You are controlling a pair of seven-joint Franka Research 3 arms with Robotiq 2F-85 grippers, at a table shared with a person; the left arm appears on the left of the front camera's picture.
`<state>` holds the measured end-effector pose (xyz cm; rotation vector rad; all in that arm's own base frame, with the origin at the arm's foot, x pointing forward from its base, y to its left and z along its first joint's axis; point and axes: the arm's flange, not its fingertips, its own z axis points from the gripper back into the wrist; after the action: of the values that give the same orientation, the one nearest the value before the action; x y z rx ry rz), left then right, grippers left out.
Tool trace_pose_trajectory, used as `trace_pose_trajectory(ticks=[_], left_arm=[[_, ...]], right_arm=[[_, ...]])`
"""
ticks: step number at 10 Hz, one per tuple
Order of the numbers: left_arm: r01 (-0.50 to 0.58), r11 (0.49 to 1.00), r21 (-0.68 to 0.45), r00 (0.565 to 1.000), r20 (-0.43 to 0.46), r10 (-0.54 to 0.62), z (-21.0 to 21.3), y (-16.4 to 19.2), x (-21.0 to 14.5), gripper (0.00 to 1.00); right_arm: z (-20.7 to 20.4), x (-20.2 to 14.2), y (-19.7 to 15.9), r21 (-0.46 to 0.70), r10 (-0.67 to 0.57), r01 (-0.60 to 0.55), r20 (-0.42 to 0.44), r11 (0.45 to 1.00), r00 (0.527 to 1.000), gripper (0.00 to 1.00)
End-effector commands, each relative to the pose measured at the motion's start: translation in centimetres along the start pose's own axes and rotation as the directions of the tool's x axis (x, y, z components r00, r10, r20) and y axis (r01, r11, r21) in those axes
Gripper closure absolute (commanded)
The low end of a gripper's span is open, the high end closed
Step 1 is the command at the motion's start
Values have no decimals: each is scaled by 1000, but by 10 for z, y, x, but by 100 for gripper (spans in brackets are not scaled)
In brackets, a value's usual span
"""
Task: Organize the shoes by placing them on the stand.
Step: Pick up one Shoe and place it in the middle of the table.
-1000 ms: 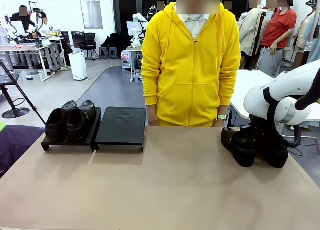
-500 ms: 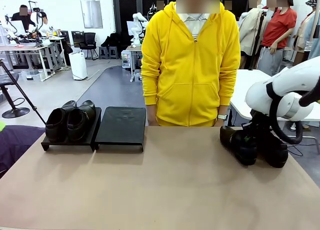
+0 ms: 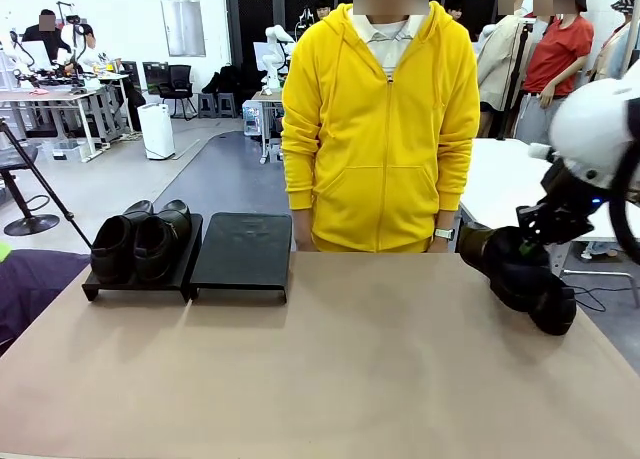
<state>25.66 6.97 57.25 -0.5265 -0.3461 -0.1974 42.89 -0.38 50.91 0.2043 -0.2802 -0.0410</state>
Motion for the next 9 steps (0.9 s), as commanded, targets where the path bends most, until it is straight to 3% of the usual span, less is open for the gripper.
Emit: trace_pose_trajectory(ticks=[1,2,3,4,5,8,9], left_arm=[[-13,1000,8,1000,-10,13,2,0,0,0],[-13,1000,8,1000,-10,13,2,0,0,0],[-13,1000,8,1000,-10,13,2,0,0,0],[-13,1000,8,1000,-10,13,2,0,0,0],[-13,1000,8,1000,-10,13,2,0,0,0],[-13,1000,8,1000,-10,13,2,0,0,0],[-13,1000,8,1000,-10,13,2,0,0,0]], right_arm=[[30,-65,15,33,-34,33,23,999,999,100],[36,-93,20,72,-19,15,58,997,998,100],[34,-98,19,86,3,-9,76,996,997,100],[26,-75,1,39,-1,2,-10,999,1000,100],[36,-94,18,45,2,-3,32,999,999,100],[31,-99,13,45,3,-3,17,999,1000,100],[18,-102,55,23,67,-69,77,997,995,100]])
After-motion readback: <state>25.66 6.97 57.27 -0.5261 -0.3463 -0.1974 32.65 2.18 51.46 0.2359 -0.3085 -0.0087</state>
